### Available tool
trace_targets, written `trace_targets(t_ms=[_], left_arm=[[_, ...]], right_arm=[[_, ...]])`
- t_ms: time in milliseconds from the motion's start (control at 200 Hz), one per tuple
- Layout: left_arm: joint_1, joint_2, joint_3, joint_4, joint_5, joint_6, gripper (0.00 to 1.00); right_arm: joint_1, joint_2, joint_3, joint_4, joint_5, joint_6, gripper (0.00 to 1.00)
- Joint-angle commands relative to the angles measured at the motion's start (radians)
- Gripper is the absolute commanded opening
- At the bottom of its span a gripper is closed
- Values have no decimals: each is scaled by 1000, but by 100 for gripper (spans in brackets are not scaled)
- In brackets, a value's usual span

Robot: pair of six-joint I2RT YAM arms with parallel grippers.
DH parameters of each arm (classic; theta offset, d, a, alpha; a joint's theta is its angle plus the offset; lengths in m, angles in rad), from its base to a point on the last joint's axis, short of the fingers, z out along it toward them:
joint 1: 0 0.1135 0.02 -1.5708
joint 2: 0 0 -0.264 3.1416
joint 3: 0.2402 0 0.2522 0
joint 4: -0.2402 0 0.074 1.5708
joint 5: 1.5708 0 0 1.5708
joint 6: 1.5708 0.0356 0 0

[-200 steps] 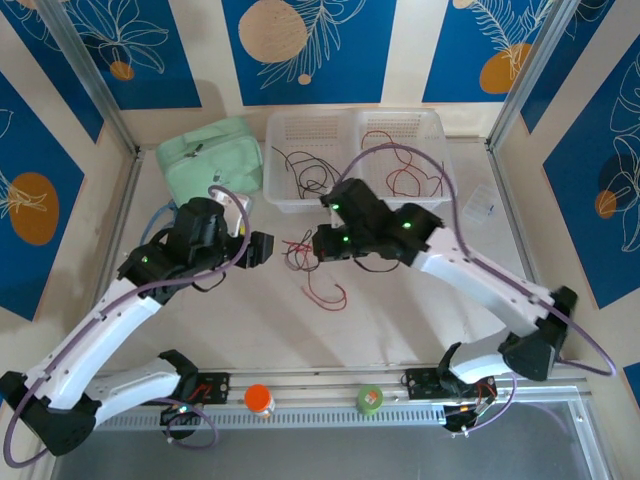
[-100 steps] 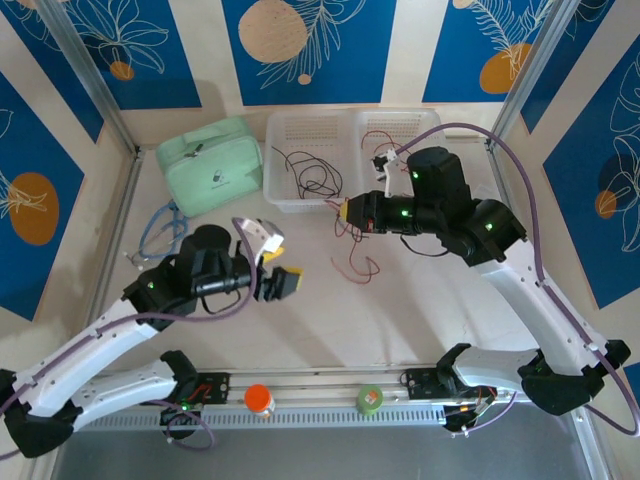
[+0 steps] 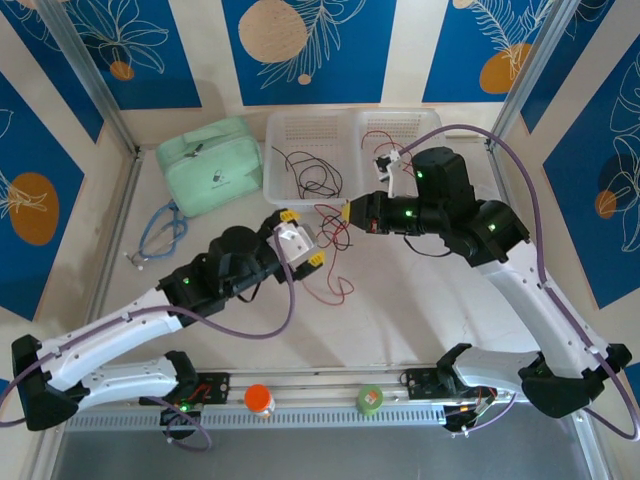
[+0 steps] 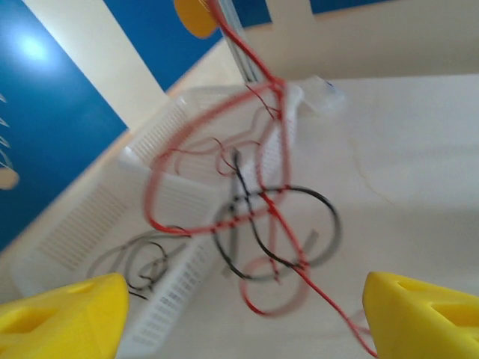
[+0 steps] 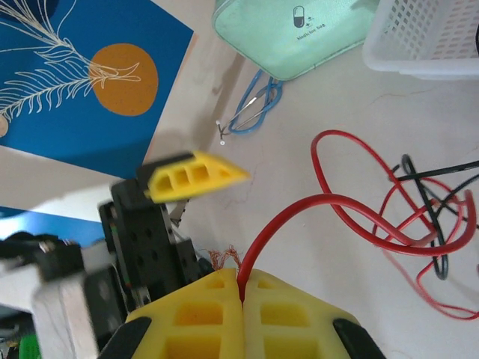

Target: Untangle the cables

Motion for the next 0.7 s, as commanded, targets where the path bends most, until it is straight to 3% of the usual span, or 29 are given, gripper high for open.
trace_targets(t_ms=[0, 280, 555, 695], left_arm=[[43, -32, -9, 99, 123, 113, 82], [82, 99, 47, 122, 275, 84, 83], [113, 304, 148, 331, 245, 91, 87], [131, 378, 214, 307, 280, 82, 86]], right_arm=[[-6, -34, -25, 2, -37, -2, 0], [-1, -58, -69, 33, -48, 18, 0], [8, -77, -80, 23, -38, 23, 0], [8, -99, -93, 16, -20, 26, 0]])
